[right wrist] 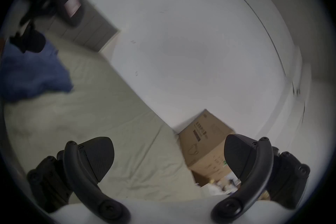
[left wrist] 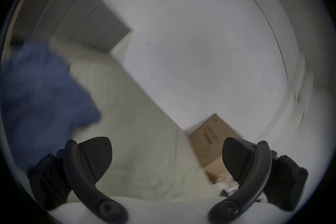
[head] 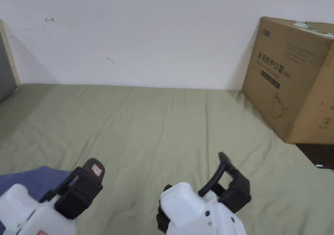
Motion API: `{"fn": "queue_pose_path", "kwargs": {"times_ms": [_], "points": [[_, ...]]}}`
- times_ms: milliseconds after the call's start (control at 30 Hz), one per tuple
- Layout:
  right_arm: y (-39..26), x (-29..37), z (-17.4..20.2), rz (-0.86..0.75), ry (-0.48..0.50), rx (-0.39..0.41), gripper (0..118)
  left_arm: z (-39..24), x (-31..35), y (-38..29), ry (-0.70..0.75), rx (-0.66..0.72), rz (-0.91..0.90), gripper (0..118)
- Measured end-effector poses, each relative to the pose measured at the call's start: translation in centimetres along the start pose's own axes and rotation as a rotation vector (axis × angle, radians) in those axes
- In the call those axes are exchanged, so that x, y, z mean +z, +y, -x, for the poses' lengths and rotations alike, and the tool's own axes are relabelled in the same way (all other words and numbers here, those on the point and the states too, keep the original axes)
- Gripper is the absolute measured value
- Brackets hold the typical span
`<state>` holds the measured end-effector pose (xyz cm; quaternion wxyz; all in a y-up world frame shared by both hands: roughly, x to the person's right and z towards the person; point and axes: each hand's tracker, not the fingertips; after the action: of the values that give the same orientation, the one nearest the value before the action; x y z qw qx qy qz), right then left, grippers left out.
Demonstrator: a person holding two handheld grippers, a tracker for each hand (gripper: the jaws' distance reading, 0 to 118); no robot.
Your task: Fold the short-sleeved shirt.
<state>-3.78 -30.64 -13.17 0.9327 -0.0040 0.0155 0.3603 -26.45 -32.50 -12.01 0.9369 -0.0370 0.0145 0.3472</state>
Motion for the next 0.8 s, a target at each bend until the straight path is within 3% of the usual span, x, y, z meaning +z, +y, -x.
{"fn": "queue_pose_path", "kwargs": {"times_ms": [67, 167, 200, 233, 333, 367, 500, 633, 700, 733, 767, 800], "points": [[0.2, -0.6, -2.6, 0.028, -0.054, -0.26, 118, -3.0, 0.0, 1.7, -0.018, -0.329, -0.072, 118], [-1.6, -0.9, -5.7, 0.201, -0.124, -0.749, 118, -5.8, 0.2, 1.6, 0.002, -0.837, -0.177, 118], [-2.7, -0.8, -6.2, 0.2, -0.096, -0.843, 118, -6.0, 0.3, 1.1, 0.015, -0.92, -0.189, 118], [-3.9, -0.9, -6.2, 0.206, -0.077, -0.859, 118, -6.0, 0.4, 0.5, 0.027, -0.966, -0.195, 118], [-4.5, -1.0, -5.4, 0.25, -0.075, -0.661, 118, -4.8, 0.2, -0.1, -0.053, -0.864, -0.103, 118], [-4.5, -0.8, -5.3, 0.214, -0.065, -0.637, 118, -4.6, 0.2, -0.2, -0.048, -0.8, -0.078, 118], [-3.1, -0.3, -5.3, 0.145, -0.061, -0.653, 118, -3.7, 0.1, 0.3, -0.04, -0.639, -0.091, 118], [-2.3, -0.2, -5.2, 0.116, -0.04, -0.61, 118, -3.8, 0.1, 1.1, -0.033, -0.633, -0.067, 118], [-2.2, -0.1, -5.4, 0.132, -0.02, -0.695, 116, -4.0, 0.2, 1.2, -0.029, -0.641, -0.055, 116], [-2.2, 0.0, -5.6, 0.145, -0.013, -0.73, 110, -4.0, 0.3, 1.1, -0.025, -0.644, -0.053, 110], [-2.2, 0.1, -5.7, 0.162, -0.014, -0.753, 92, -4.0, 0.5, 1.0, -0.021, -0.645, -0.057, 94], [-2.0, 0.1, -5.7, 0.174, -0.026, -0.73, 44, -4.1, 0.6, 0.8, -0.016, -0.65, -0.07, 44]]}}
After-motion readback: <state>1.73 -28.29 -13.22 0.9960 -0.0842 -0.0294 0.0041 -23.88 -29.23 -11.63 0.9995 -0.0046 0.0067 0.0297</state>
